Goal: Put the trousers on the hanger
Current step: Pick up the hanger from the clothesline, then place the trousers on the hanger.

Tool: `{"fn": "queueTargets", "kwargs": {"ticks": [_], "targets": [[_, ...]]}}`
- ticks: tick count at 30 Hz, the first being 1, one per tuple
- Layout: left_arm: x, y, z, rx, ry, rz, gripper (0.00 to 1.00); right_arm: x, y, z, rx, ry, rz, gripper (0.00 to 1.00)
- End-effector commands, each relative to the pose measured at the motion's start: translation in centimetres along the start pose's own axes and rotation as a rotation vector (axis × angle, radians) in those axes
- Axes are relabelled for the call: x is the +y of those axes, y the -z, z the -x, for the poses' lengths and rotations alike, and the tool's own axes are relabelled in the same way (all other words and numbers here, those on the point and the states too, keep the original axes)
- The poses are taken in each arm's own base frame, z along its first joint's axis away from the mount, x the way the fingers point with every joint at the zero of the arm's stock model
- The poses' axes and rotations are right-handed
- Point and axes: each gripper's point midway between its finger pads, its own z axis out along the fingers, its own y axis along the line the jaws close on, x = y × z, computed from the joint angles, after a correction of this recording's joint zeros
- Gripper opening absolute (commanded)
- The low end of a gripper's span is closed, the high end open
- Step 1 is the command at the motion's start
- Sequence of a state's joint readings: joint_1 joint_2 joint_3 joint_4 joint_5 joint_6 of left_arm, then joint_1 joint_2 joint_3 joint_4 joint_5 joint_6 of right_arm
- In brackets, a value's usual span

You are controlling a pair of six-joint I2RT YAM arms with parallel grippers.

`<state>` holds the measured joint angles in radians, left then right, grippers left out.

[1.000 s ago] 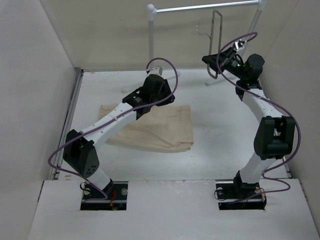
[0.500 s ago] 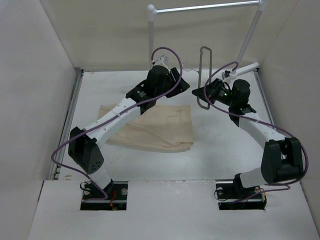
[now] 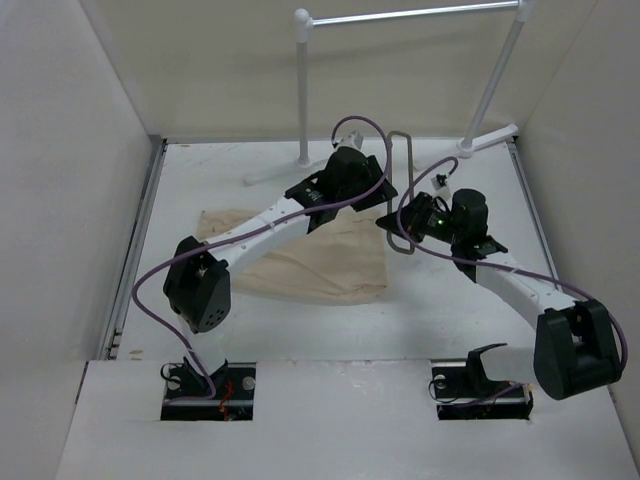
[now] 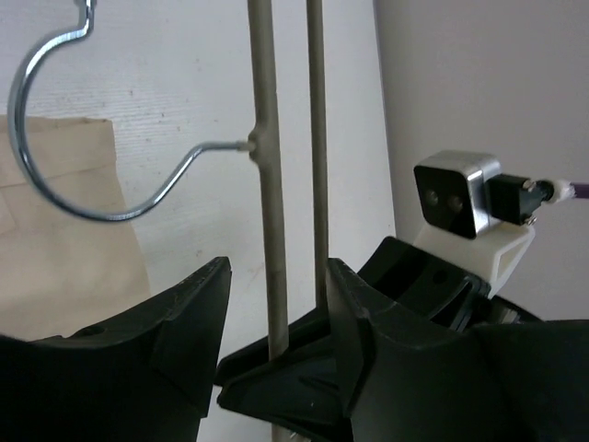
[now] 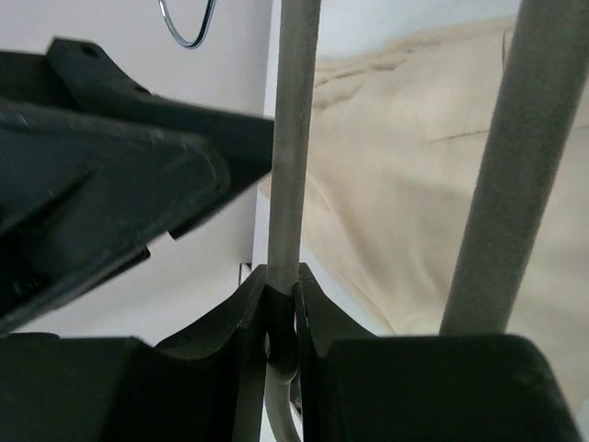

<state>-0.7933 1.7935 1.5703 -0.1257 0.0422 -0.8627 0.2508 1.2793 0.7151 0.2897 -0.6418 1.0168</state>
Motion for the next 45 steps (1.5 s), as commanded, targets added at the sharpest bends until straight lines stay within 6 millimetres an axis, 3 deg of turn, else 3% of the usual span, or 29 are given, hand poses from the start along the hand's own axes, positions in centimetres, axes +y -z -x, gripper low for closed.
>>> {"fn": "queueTargets", "kwargs": {"ticks": [1, 8, 12, 23, 29, 34, 40, 42, 45], "targets": [[-3.5, 0.0, 2.5, -0.097, 0.001, -0.091, 0.42, 1.7, 0.5, -0.4, -0.014, 0.061, 0.057, 0.12], [-2.9, -1.5, 0.7, -0.078, -0.002, -0.085, 0.33, 1.5, 1.0, -1.7, 0.001, 0.016, 0.076, 0.12], [-2.2, -1.8, 0.2, -0.084, -0.001, -0.063, 0.22, 1.7, 1.1, -2.6, 0.017, -0.017, 0.094, 0.12], [-1.8, -1.7, -3.0, -0.048, -0.012, -0.053, 0.29, 2.5, 2.6, -3.5, 0.006, -0.078, 0.159, 0.12], [-2.4, -1.2, -3.4, -0.049, -0.018, -0.062, 0.11, 2.4, 3.5, -3.8, 0.001, -0.099, 0.16, 0.12], [-1.7, -0.4, -3.9, -0.078, -0.023, -0.029, 0.02, -0.2, 4.4, -4.5, -0.038, -0.147, 0.071, 0.25], [-0.6, -0.4, -5.6, -0.073, 0.018, -0.013, 0.0, -2.4, 6.9, -5.5, -0.087, -0.102, -0.078, 0.5], [-0.5, -0.7, -6.1, -0.082, 0.035, -0.028, 0.0, -3.0, 7.9, -5.4, -0.12, -0.073, -0.141, 0.5], [0.0, -1.0, -6.8, -0.09, 0.064, -0.044, 0.0, -4.4, 9.1, -4.4, -0.183, -0.049, -0.237, 0.36]]}}
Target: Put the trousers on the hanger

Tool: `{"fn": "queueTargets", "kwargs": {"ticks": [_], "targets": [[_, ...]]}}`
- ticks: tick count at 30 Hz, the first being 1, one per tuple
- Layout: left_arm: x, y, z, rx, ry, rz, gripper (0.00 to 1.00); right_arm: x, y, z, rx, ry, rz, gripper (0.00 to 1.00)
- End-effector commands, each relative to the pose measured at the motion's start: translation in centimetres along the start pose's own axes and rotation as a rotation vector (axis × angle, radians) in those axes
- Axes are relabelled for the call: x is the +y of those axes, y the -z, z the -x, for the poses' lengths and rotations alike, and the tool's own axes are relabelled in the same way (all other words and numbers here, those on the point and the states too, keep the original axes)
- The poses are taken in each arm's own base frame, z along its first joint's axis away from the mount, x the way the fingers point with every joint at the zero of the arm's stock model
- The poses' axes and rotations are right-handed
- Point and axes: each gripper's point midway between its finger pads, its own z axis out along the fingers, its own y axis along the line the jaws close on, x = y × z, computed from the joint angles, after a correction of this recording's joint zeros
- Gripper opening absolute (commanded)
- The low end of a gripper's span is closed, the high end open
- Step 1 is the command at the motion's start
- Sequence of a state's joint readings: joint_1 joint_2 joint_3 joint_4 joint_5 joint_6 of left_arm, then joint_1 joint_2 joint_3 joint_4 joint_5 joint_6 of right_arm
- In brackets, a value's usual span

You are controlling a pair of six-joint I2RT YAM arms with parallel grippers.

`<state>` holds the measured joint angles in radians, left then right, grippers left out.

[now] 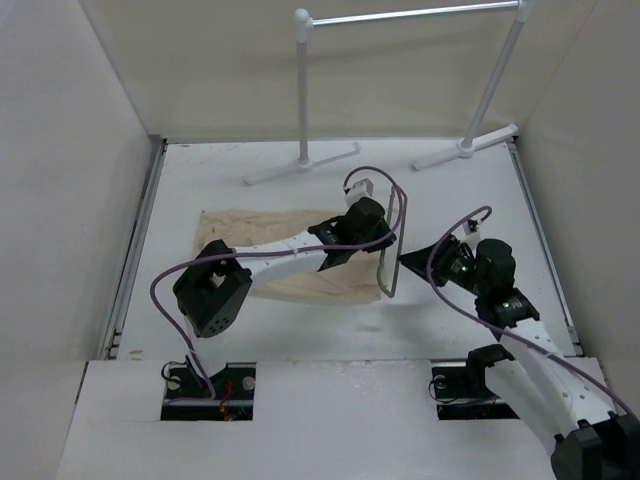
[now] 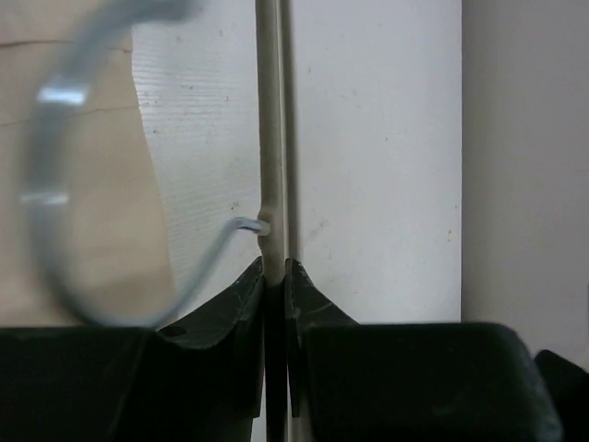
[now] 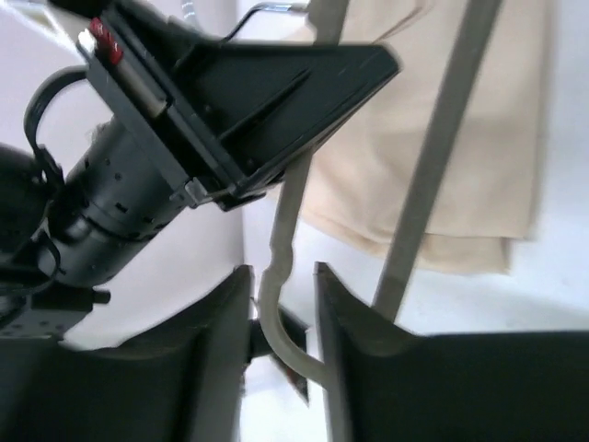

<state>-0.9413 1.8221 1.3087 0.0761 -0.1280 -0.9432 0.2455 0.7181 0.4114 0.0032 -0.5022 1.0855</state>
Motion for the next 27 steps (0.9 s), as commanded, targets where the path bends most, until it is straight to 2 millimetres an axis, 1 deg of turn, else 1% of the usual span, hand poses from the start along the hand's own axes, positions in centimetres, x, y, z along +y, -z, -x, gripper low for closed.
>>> {"fn": "queueTargets", "kwargs": {"ticks": [1, 4, 5, 6, 7, 8, 10, 12, 13, 15, 16, 19, 22, 25, 27], "targets": [[-3.8, 2.0, 2.1, -0.095, 0.074, -0.135, 0.0, -2.5, 1.0, 2.0, -0.099, 0.043, -0.173, 0.3], [-3.2, 1.9, 1.1, -0.089, 0.07, -0.119, 0.0, -3.2, 0.5, 2.8, -0.11, 0.045, -0.221, 0.2], [-3.1, 2.0, 1.1, -0.093, 0.07, -0.115, 0.0, -3.5, 0.3, 3.0, -0.108, 0.045, -0.238, 0.19], [-2.9, 2.2, 1.1, -0.098, 0.07, -0.113, 0.0, -3.6, 0.0, 2.7, -0.09, 0.052, -0.253, 0.19], [-3.1, 2.4, 1.3, -0.105, 0.072, -0.117, 0.0, -3.8, -0.2, 2.3, -0.075, 0.059, -0.267, 0.21], [-3.2, 2.5, 1.5, -0.109, 0.073, -0.12, 0.0, -4.2, -0.3, 1.8, -0.067, 0.068, -0.286, 0.25], [-4.0, 3.2, 2.2, -0.126, 0.079, -0.141, 0.0, -4.8, -0.1, 1.3, -0.072, 0.082, -0.312, 0.42], [-4.7, 3.8, 2.6, -0.136, 0.083, -0.16, 0.0, -5.2, 0.1, 0.8, -0.075, 0.086, -0.309, 0.66], [-4.9, 4.0, 2.8, -0.138, 0.085, -0.167, 0.0, -5.2, 0.0, 0.6, -0.068, 0.083, -0.295, 0.72], [-5.6, 4.5, 2.7, -0.134, 0.096, -0.186, 0.0, -4.4, -0.6, 0.0, -0.034, 0.08, -0.234, 0.74], [-5.8, 4.7, 2.7, -0.131, 0.102, -0.193, 0.0, -4.1, -0.8, 0.0, -0.027, 0.078, -0.211, 0.73], [-6.5, 5.3, 2.4, -0.115, 0.122, -0.217, 0.0, -3.7, -1.9, -0.1, -0.012, 0.057, -0.163, 0.62], [-6.8, 5.7, 2.0, -0.096, 0.139, -0.234, 0.0, -2.2, -2.7, 0.2, -0.008, 0.069, -0.083, 0.56], [-6.4, 5.7, 1.2, -0.076, 0.138, -0.223, 0.02, -1.5, -3.2, 0.1, 0.007, 0.069, -0.043, 0.35], [-5.9, 5.8, 1.0, -0.073, 0.135, -0.211, 0.04, -1.4, -3.3, 0.6, -0.01, 0.07, -0.036, 0.22]]}}
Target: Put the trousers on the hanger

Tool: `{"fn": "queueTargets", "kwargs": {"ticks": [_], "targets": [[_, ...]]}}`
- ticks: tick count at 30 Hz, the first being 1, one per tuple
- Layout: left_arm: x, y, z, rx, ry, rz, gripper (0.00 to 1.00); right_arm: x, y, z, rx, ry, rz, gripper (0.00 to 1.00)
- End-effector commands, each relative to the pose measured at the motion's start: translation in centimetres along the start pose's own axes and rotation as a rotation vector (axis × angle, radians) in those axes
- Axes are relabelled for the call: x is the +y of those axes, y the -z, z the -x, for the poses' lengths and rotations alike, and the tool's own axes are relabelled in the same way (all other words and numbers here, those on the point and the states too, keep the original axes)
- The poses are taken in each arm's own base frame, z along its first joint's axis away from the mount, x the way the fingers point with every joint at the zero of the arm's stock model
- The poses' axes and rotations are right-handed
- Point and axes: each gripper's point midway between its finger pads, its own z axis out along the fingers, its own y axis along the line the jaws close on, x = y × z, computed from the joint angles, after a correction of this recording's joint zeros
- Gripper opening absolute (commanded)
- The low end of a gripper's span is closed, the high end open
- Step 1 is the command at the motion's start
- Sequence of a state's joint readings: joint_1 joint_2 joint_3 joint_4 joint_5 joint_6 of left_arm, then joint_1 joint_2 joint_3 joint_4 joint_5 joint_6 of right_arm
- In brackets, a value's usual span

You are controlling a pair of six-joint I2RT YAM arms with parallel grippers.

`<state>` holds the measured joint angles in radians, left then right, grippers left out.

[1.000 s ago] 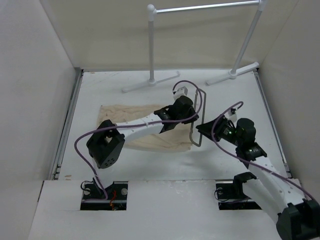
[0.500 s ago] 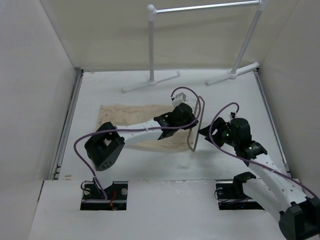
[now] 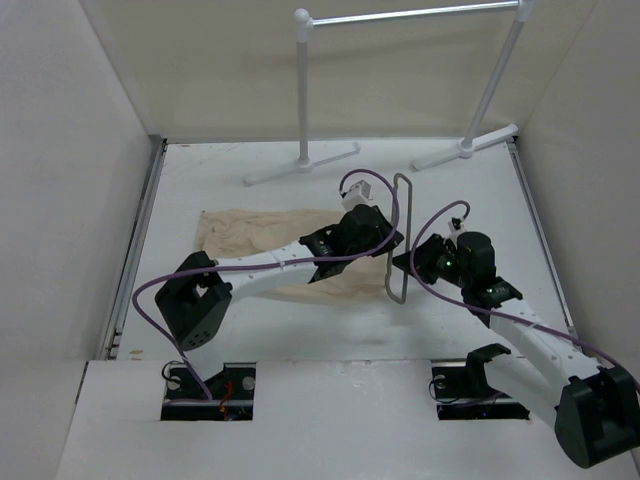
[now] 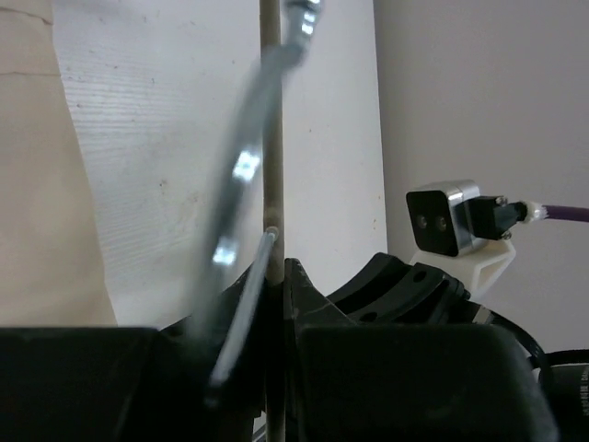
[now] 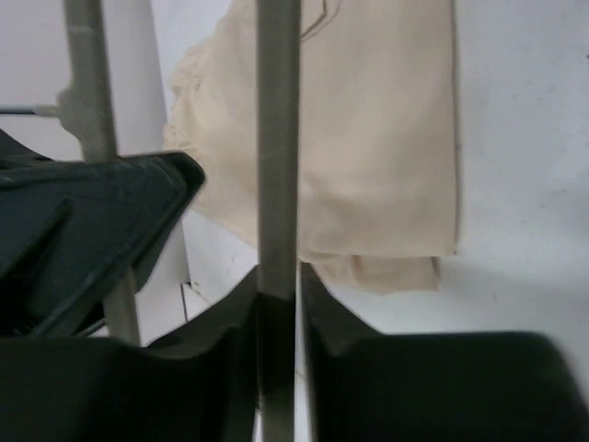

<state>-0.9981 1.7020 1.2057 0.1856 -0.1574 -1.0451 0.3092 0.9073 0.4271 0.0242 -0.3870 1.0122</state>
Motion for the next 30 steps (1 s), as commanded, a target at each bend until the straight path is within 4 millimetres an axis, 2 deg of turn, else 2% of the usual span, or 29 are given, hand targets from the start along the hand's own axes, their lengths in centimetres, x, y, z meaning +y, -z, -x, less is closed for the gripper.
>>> {"fn": "queueTargets", "kwargs": {"ticks": [1, 3, 6, 8, 10, 15, 18, 22, 27, 30], "targets": [[-2.7, 2.0, 1.0, -0.02, 0.037, -0.084, 0.06, 2.9, 0.0, 1.4, -0.047, 0.041, 0.126, 0.17], [-2.2, 2.1, 0.7, -0.007, 0.027, -0.067, 0.15, 3.1, 0.2, 2.2, -0.076, 0.039, 0.125, 0.13], [-1.2, 2.6, 0.3, 0.019, -0.002, -0.023, 0.39, 3.2, 0.3, 2.9, -0.103, 0.045, 0.107, 0.09], [-0.6, 3.1, 0.2, 0.025, -0.017, -0.001, 0.47, 3.0, 0.3, 3.4, -0.127, 0.06, 0.081, 0.08], [0.0, 3.9, 0.1, 0.029, -0.034, 0.017, 0.5, 2.6, 0.2, 3.9, -0.15, 0.076, 0.052, 0.08], [1.9, 5.7, -1.2, 0.073, -0.08, 0.101, 0.49, 2.2, -0.5, 4.9, -0.176, 0.096, 0.012, 0.08], [2.4, 6.2, -2.6, 0.112, -0.111, 0.132, 0.41, 2.0, -0.9, 5.2, -0.178, 0.102, 0.001, 0.08], [2.9, 6.5, -3.2, 0.127, -0.142, 0.163, 0.32, 1.9, -1.2, 5.2, -0.171, 0.111, -0.006, 0.08], [3.1, 6.5, -3.6, 0.142, -0.15, 0.169, 0.27, 1.4, -1.5, 4.8, -0.15, 0.114, -0.014, 0.08], [3.4, 6.3, -4.2, 0.163, -0.153, 0.166, 0.2, 1.1, -1.7, 4.7, -0.142, 0.114, -0.023, 0.09]]}}
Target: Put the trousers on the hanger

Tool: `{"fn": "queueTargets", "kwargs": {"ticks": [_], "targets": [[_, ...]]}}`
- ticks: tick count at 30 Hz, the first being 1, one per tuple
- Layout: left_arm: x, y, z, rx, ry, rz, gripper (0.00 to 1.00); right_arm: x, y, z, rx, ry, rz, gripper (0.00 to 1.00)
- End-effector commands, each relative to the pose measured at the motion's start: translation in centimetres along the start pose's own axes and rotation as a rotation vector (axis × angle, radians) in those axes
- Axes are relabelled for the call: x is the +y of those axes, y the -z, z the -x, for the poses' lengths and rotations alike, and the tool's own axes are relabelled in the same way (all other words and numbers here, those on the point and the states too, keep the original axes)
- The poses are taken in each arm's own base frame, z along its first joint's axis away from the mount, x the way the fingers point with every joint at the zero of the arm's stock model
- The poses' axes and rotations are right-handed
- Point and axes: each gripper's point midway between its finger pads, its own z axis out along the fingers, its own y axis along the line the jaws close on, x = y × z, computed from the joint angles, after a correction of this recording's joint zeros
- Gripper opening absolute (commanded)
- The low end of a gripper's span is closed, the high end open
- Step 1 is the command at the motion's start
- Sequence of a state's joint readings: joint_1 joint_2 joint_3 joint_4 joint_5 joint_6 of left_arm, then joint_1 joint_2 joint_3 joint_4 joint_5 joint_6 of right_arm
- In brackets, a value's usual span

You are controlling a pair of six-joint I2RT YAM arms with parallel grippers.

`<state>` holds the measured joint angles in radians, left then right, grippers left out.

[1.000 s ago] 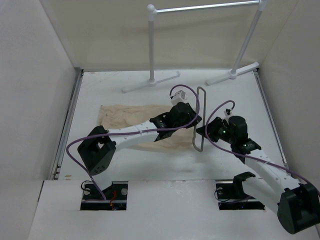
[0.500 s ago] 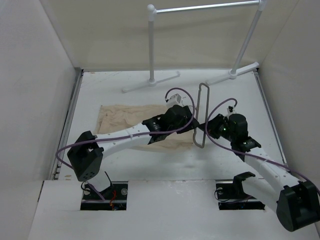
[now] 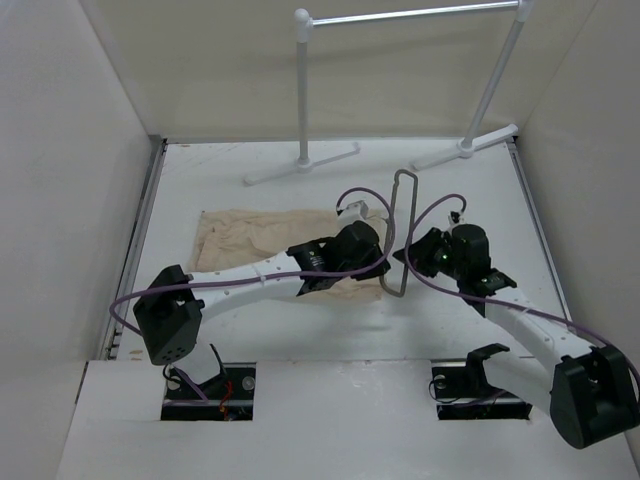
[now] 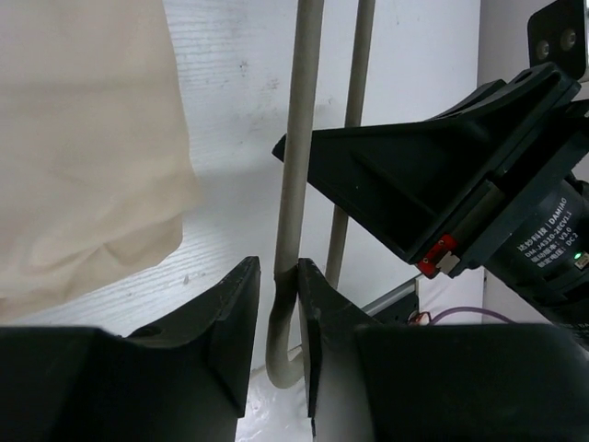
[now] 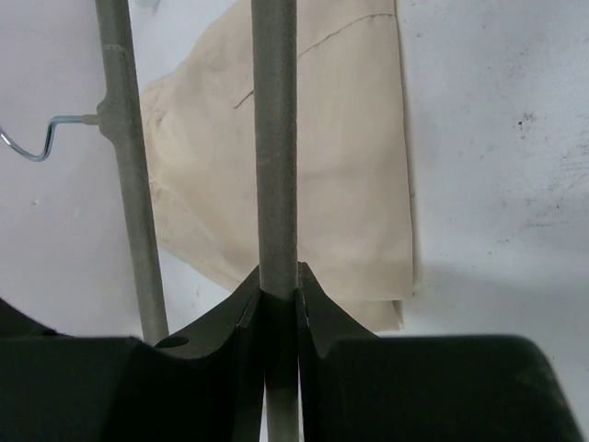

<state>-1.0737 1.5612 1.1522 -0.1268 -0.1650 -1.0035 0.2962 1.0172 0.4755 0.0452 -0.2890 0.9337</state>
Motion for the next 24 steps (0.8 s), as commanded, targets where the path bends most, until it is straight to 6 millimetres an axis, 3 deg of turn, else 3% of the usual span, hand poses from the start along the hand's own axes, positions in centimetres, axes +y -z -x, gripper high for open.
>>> {"fn": "queueTargets", "kwargs": {"ticks": [1, 5, 10, 12, 16, 18, 21, 23, 24], "targets": [[-0.1, 0.5, -0.4, 0.021, -0.028, 0.0, 0.15, 2.5, -0.1, 2.4, -0.072, 0.048, 0.064, 0.09], [-0.7, 0.4, -1.6, 0.048, -0.037, -0.024, 0.03, 1.9, -0.3, 1.7, -0.044, 0.027, 0.048, 0.12], [-1.6, 0.7, -2.1, 0.02, -0.042, -0.037, 0.0, 1.0, 0.1, 1.2, -0.012, -0.035, 0.034, 0.21], [-2.0, 0.9, -2.2, -0.006, -0.051, -0.037, 0.0, 1.2, 0.5, 1.1, -0.013, -0.037, 0.037, 0.31], [-2.2, 1.4, -2.9, -0.03, -0.072, -0.032, 0.0, 1.8, 2.5, 1.5, -0.049, -0.018, 0.035, 0.6], [-2.1, 1.4, -3.4, -0.042, -0.081, -0.03, 0.0, 1.7, 3.7, 1.7, -0.076, 0.0, 0.025, 0.66], [-2.1, 1.1, -4.1, -0.066, -0.089, -0.039, 0.0, 1.0, 5.4, 2.2, -0.122, 0.021, -0.016, 0.65], [-2.3, 0.8, -4.2, -0.096, -0.082, -0.046, 0.0, 0.3, 6.1, 2.3, -0.14, 0.031, -0.044, 0.52], [-2.2, 0.5, -4.2, -0.112, -0.08, -0.048, 0.0, 0.0, 6.3, 2.1, -0.137, 0.039, -0.056, 0.41]]}}
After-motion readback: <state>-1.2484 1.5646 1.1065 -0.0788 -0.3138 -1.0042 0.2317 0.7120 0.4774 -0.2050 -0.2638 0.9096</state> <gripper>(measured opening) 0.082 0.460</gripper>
